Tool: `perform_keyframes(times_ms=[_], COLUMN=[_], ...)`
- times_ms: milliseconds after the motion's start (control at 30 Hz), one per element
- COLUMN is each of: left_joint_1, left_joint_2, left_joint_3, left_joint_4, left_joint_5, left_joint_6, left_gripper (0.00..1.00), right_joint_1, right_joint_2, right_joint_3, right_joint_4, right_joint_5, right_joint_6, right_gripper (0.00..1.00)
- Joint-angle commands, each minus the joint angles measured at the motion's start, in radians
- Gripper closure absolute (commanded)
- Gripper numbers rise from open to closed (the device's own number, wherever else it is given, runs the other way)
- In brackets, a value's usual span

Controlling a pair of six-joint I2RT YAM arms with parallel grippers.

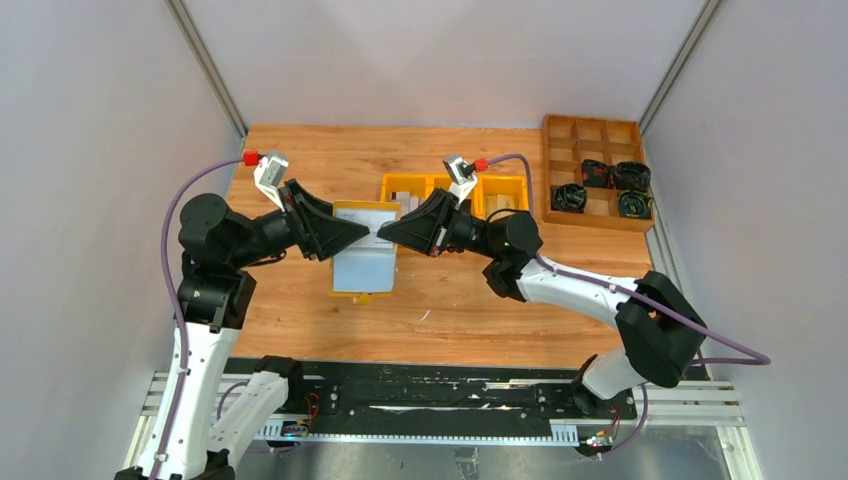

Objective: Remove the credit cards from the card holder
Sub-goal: Remove the credit card from the card holder.

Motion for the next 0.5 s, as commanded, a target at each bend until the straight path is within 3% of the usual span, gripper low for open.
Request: perform_keyframes(times_ms=[0, 67, 100, 200, 267, 467], left_joint_1=[0.004, 0.004, 0.004, 0.004, 0.003, -0.035], left_joint_2=[0.031, 0.054, 0.063, 0.100, 0.125, 0.158], left_joint_3=[0.060, 0.109, 0.134, 0.191, 0.206, 0.144], left_joint_4=[-0.185, -0.324, -0.381, -0.564, -0.650, -0.706], left_joint_5=[0.047, 0.087, 0.113, 0.178, 0.198, 0.239], left_joint_6=[0.178, 0.348, 0.453, 0.668, 0.740, 0.788], left_gripper=[0.34, 0.26, 0.24, 0.26, 0.30, 0.42], right_joint_1=[-0.050, -0.061, -0.062, -0.051, -0.048, -0.024], right_joint_2=[-0.036, -0.067, -0.084, -0.107, -0.088, 0.002], right_joint_3=[0.017, 0.057, 0.106, 0.272, 0.372, 0.602], right_joint_4=[-0.040, -0.244, -0.399, -0.985, -1.281, -1.708], right_joint_5=[-0.135, -0.247, -0.313, -0.389, -0.410, -0.414], right_joint_6=[0.039, -0.052, -0.173, -0.548, -0.715, -0.972], right_gripper=[1.00, 1.00, 1.00, 1.00, 1.00, 1.00])
